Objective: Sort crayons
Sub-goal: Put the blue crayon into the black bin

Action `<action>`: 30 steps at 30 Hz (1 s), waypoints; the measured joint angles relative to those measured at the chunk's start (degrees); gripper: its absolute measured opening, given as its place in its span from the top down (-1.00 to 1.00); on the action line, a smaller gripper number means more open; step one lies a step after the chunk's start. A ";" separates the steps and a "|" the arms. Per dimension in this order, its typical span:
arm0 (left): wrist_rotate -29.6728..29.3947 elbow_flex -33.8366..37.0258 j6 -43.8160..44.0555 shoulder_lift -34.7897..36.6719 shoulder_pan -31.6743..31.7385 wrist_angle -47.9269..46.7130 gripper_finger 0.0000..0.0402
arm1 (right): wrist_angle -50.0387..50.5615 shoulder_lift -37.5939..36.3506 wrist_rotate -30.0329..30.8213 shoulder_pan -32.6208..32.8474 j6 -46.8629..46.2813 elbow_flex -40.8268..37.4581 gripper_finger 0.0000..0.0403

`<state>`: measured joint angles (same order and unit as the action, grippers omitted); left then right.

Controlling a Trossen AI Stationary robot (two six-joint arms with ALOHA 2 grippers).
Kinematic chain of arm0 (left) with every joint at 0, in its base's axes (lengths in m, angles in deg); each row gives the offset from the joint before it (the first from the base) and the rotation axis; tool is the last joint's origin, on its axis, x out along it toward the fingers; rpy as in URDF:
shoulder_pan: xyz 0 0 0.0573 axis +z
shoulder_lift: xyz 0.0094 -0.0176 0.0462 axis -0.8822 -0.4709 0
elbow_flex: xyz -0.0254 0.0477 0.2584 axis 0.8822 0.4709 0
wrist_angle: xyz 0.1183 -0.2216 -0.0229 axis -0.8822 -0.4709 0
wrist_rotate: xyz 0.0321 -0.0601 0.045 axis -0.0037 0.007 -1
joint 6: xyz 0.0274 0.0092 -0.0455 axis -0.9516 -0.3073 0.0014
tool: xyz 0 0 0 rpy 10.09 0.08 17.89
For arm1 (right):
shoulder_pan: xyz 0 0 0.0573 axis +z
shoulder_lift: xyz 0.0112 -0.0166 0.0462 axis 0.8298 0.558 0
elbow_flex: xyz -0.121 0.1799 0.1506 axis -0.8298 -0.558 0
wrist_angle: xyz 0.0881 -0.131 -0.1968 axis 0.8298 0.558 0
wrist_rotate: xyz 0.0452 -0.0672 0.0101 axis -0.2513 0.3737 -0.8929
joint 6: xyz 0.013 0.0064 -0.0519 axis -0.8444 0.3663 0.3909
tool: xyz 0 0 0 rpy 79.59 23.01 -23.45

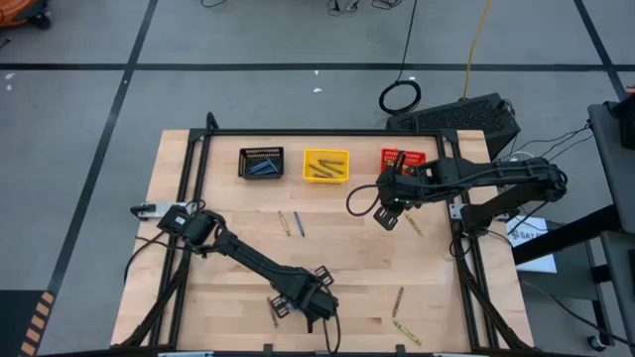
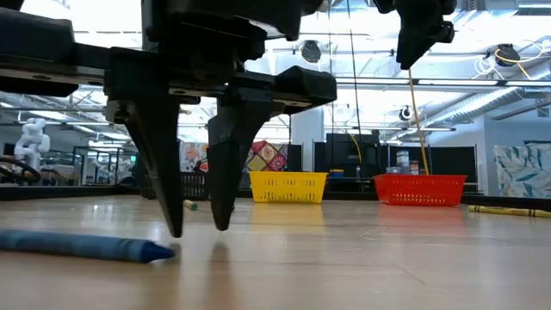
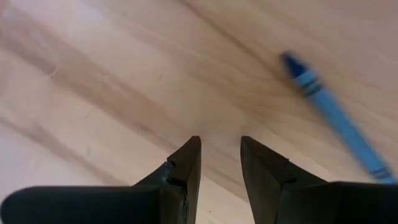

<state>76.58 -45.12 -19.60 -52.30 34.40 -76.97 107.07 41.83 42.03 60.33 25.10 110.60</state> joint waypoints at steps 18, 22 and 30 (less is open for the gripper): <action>3.52 -1.14 37.59 4.07 -6.23 -8.90 0.48 | 0.33 0.02 -0.05 -0.01 0.64 0.00 0.51; 4.78 -1.14 45.13 4.04 -6.57 -8.95 0.48 | 0.47 0.02 -0.07 -0.02 -0.50 0.00 0.51; 7.69 -1.14 52.89 4.04 -9.25 -10.45 0.48 | 0.47 0.02 -0.09 0.00 1.33 0.00 0.51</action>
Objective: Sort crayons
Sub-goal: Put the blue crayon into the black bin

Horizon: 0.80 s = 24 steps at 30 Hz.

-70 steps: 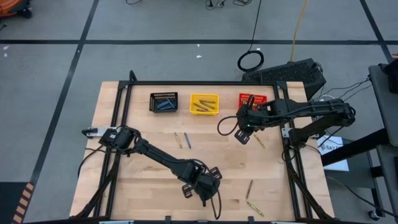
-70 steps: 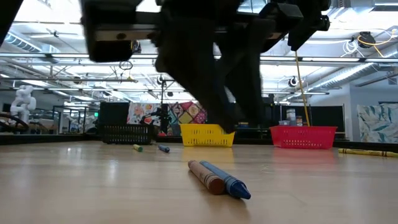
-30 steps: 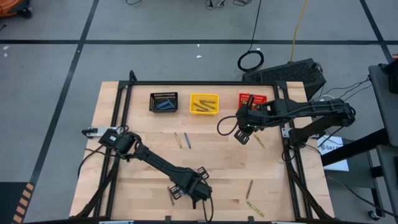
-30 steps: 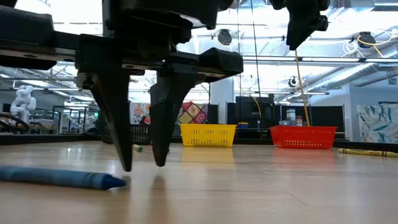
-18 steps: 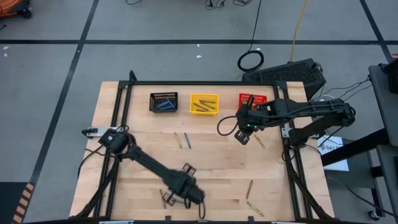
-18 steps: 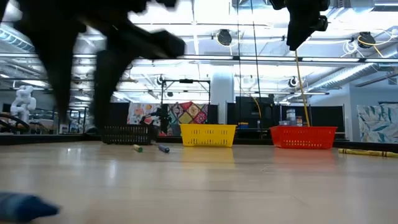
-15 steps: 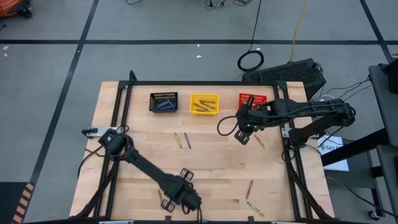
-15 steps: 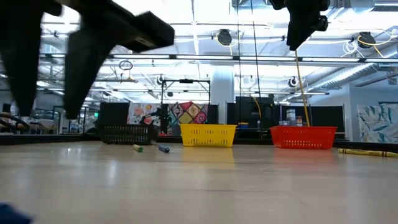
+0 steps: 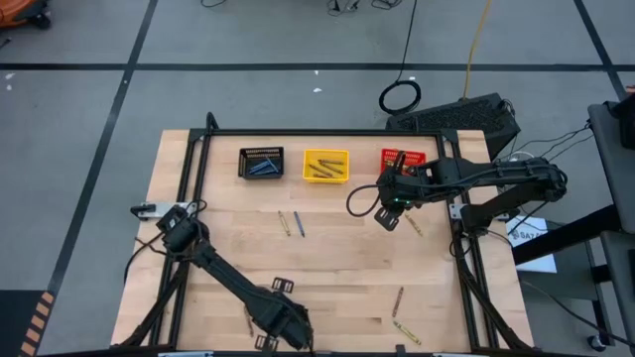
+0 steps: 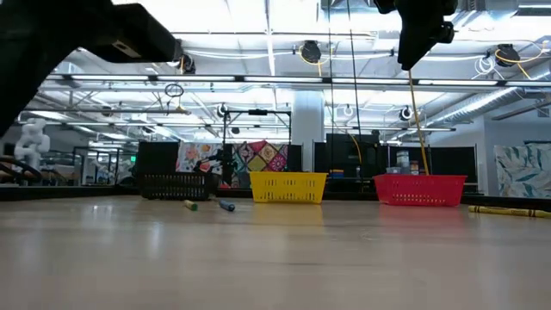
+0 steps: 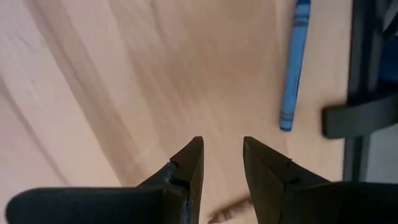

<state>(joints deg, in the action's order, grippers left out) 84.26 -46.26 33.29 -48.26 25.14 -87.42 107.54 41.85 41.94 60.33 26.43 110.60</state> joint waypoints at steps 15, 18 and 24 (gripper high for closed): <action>-2.84 0.00 4.54 -1.67 -6.88 10.50 0.48 | -0.19 0.04 -0.10 5.31 -12.75 0.00 0.51; -4.45 0.01 4.54 -3.32 -7.53 11.71 0.48 | -0.44 0.52 -0.09 6.74 -14.27 0.00 0.51; -11.20 0.02 4.17 -4.70 -7.41 11.45 0.48 | -0.50 2.65 -0.04 8.39 -14.40 0.00 0.51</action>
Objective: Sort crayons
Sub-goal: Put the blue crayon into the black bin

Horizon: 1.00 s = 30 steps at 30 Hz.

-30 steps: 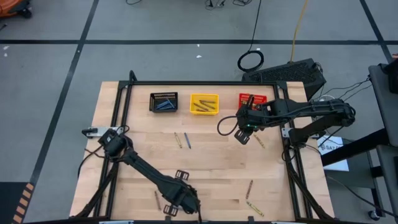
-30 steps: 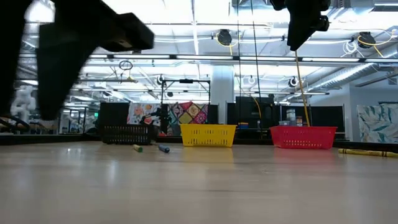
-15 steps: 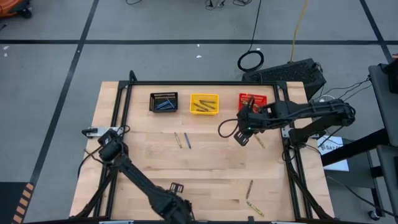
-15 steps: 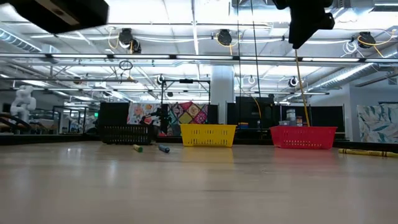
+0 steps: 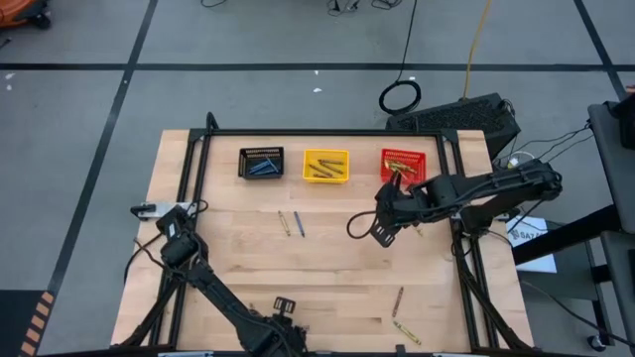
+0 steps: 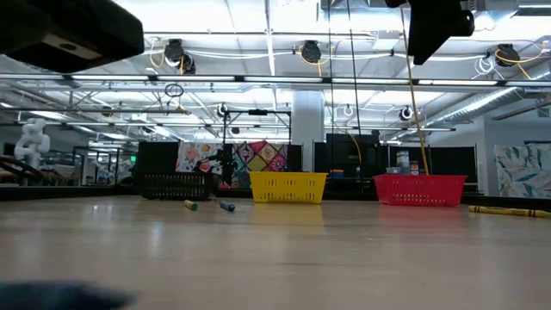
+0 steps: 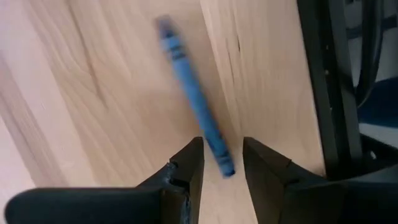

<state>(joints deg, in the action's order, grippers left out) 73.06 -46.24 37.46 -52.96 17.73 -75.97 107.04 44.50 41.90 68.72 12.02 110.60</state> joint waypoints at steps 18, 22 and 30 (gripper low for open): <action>2.09 -0.20 1.88 -1.77 2.95 2.11 0.48 | 0.30 2.40 -0.22 0.40 2.12 0.00 0.51; 2.10 -0.13 0.58 -1.83 3.10 2.48 0.53 | 0.20 2.40 -0.22 0.40 2.14 0.00 0.51; 2.21 0.02 -2.90 -1.90 3.25 4.40 0.60 | 0.30 2.40 -0.22 0.40 2.19 0.00 0.51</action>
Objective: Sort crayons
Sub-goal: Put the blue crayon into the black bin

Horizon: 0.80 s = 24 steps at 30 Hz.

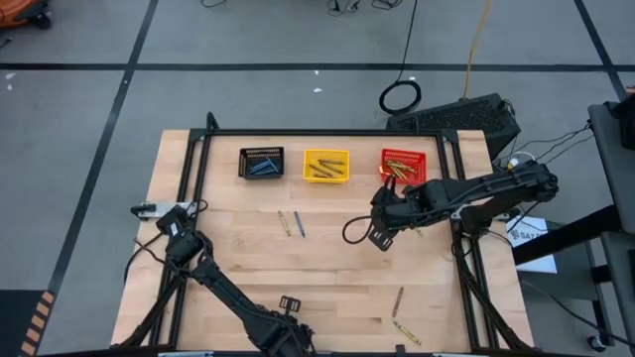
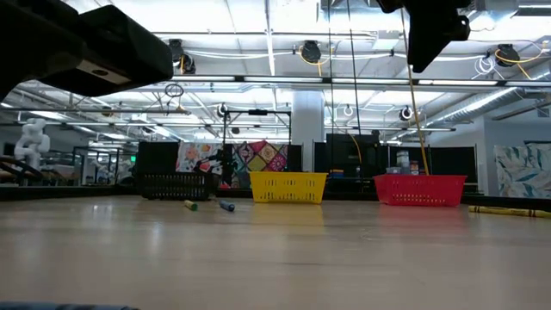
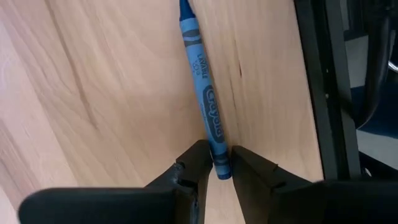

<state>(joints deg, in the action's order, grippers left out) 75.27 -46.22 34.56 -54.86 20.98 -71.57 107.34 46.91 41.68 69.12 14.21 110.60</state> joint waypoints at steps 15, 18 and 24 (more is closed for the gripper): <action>2.97 0.00 -2.49 -0.07 2.69 1.88 0.45 | 0.18 0.02 0.00 0.00 1.37 0.00 0.51; 3.45 0.00 -4.72 -0.09 3.45 2.57 0.45 | 0.18 0.00 0.00 0.00 1.48 0.00 0.51; 3.10 0.00 -5.90 -0.11 4.15 3.48 0.60 | 0.18 0.00 0.00 0.00 2.86 0.00 0.51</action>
<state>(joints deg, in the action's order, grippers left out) 78.37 -46.22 28.66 -54.97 25.13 -68.09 107.52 46.90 41.68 69.12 17.07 110.60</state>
